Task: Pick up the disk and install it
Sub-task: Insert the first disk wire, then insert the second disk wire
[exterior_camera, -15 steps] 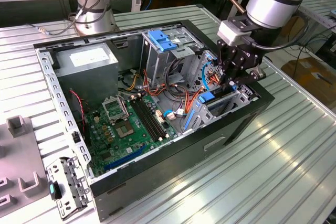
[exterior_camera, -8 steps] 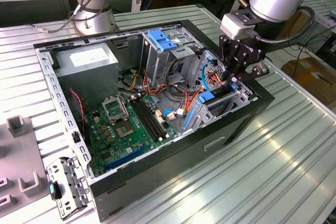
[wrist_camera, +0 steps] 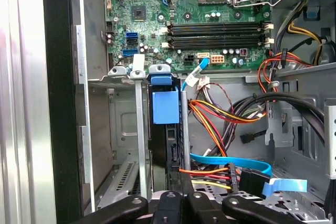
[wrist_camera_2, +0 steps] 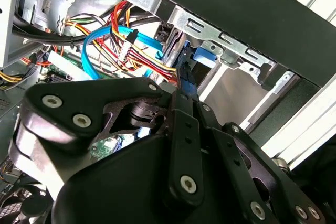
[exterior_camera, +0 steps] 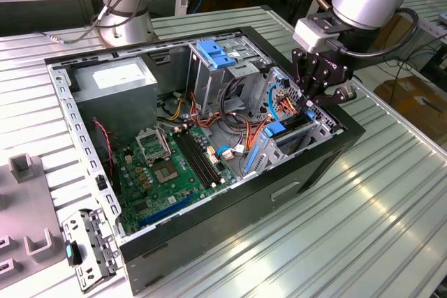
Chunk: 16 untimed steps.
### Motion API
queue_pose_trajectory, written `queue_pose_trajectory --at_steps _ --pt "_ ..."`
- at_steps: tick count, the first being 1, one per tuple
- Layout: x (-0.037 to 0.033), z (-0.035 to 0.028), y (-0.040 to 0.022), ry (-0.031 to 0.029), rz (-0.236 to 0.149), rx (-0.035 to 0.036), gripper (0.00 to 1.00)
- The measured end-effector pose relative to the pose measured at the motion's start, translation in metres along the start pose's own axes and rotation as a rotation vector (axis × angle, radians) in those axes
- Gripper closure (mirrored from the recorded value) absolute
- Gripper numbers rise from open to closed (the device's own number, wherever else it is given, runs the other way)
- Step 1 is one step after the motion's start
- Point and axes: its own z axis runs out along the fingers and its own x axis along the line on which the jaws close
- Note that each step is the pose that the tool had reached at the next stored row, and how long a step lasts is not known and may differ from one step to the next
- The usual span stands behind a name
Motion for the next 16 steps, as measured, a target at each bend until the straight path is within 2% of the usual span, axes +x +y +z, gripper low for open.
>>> queue_pose_trajectory --at_steps 10,13,16 --pt "0.0000 0.0000 0.0005 0.0001 0.000 0.0000 0.89" --pt "0.0003 -0.0001 0.0055 0.0002 0.000 0.0000 0.89" --pt "0.0007 -0.0001 0.0137 0.0002 0.000 0.0001 0.89"
